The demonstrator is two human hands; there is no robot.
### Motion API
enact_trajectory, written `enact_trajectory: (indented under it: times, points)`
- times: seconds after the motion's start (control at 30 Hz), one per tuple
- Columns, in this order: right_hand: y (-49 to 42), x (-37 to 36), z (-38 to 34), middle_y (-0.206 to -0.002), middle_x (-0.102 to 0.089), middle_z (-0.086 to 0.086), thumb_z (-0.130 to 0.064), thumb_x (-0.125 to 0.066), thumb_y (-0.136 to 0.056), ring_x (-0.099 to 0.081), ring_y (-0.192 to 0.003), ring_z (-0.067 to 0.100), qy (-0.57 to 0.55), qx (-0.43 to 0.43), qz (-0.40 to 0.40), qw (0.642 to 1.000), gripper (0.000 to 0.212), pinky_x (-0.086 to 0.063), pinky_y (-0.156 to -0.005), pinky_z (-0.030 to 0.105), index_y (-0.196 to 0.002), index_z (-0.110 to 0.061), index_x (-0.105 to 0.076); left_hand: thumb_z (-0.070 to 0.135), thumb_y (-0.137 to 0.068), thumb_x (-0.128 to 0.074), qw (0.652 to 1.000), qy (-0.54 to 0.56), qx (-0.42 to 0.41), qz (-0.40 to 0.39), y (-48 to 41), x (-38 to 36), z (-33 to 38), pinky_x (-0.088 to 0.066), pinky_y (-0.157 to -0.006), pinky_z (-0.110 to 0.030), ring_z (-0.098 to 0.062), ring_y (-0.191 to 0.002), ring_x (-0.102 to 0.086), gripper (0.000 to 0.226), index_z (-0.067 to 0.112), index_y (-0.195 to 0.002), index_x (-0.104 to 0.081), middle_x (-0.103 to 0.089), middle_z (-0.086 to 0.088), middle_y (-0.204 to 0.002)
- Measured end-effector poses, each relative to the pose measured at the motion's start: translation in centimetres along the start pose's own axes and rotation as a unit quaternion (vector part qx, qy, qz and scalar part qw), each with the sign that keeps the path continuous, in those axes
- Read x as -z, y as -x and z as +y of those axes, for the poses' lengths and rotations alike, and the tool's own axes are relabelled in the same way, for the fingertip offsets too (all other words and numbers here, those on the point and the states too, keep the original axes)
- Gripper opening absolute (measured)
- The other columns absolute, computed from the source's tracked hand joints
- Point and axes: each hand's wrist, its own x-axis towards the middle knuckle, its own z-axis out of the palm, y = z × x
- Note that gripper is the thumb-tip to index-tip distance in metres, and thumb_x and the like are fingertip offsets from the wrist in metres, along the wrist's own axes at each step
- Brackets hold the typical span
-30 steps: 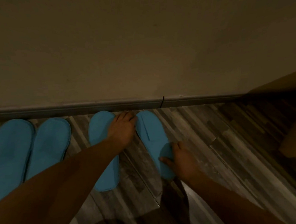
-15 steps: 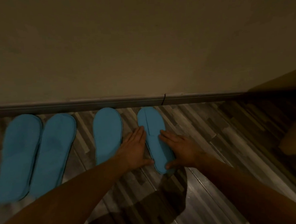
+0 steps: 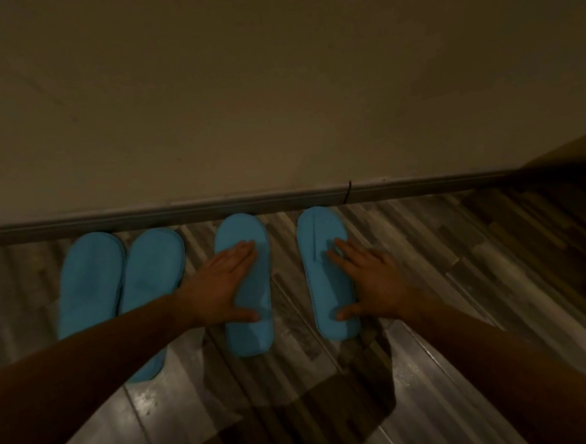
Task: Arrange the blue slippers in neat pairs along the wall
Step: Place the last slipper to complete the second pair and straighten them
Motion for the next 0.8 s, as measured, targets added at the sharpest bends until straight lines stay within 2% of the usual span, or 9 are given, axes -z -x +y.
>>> enact_trajectory:
  times: [0.17,0.3,0.5,0.67,0.8]
  points:
    - [-1.3,-0.1,-0.6,-0.165,0.023,-0.006,-0.089,-0.058,-0.061,0.018,-0.151,0.017,0.032,0.016,-0.053,0.998,0.130,-0.001,-0.122,0.052,-0.155,-0.036,0.015,0.089,-0.062,-0.053,0.998,-0.020,0.033,-0.051,1.8,-1.8,-1.1,0.002,-0.124,-0.038,-0.020,-0.150,0.015,0.134,0.018,-0.154,0.014,0.024,-0.003,-0.161]
    - [-1.8,-0.9,-2.1,-0.165,0.023,-0.007,-0.089,-0.059,-0.061,0.019,-0.151,0.017,0.012,0.012,-0.038,0.999,0.130,0.007,-0.118,0.047,-0.155,-0.037,0.014,0.089,-0.061,-0.054,0.998,-0.011,0.037,-0.043,1.5,-2.0,-1.2,0.003,-0.123,-0.037,-0.019,-0.150,0.016,0.135,0.019,-0.153,0.015,0.024,-0.003,-0.161]
    - [-2.7,-2.0,-4.5,-0.165,0.024,-0.006,-0.092,-0.055,-0.061,0.019,-0.151,0.018,-0.008,0.011,-0.014,1.000,0.130,0.010,-0.117,0.045,-0.155,-0.038,0.016,0.086,-0.063,-0.056,0.999,-0.006,0.036,-0.040,1.6,-2.1,-1.1,0.009,-0.119,-0.032,-0.017,-0.148,0.018,0.133,0.020,-0.153,0.017,0.025,0.000,-0.160]
    - [-3.1,-2.3,-5.5,-0.164,0.026,-0.007,-0.092,-0.055,-0.062,0.023,-0.150,0.017,-0.017,0.006,-0.007,1.000,0.129,0.018,-0.112,0.042,-0.155,-0.037,0.016,0.087,-0.062,-0.053,0.998,0.005,0.040,-0.049,1.4,-1.9,-0.9,0.006,-0.122,-0.034,-0.018,-0.149,0.017,0.134,0.018,-0.152,0.017,0.024,-0.003,-0.161]
    - [-3.2,-2.3,-5.8,-0.164,0.026,-0.006,-0.094,-0.052,-0.062,0.024,-0.150,0.018,-0.017,0.005,-0.005,1.000,0.129,0.017,-0.113,0.040,-0.155,-0.036,0.016,0.088,-0.060,-0.051,0.998,0.005,0.048,-0.051,1.3,-1.9,-0.6,0.004,-0.122,-0.035,-0.019,-0.149,0.017,0.134,0.019,-0.153,0.017,0.025,-0.002,-0.161]
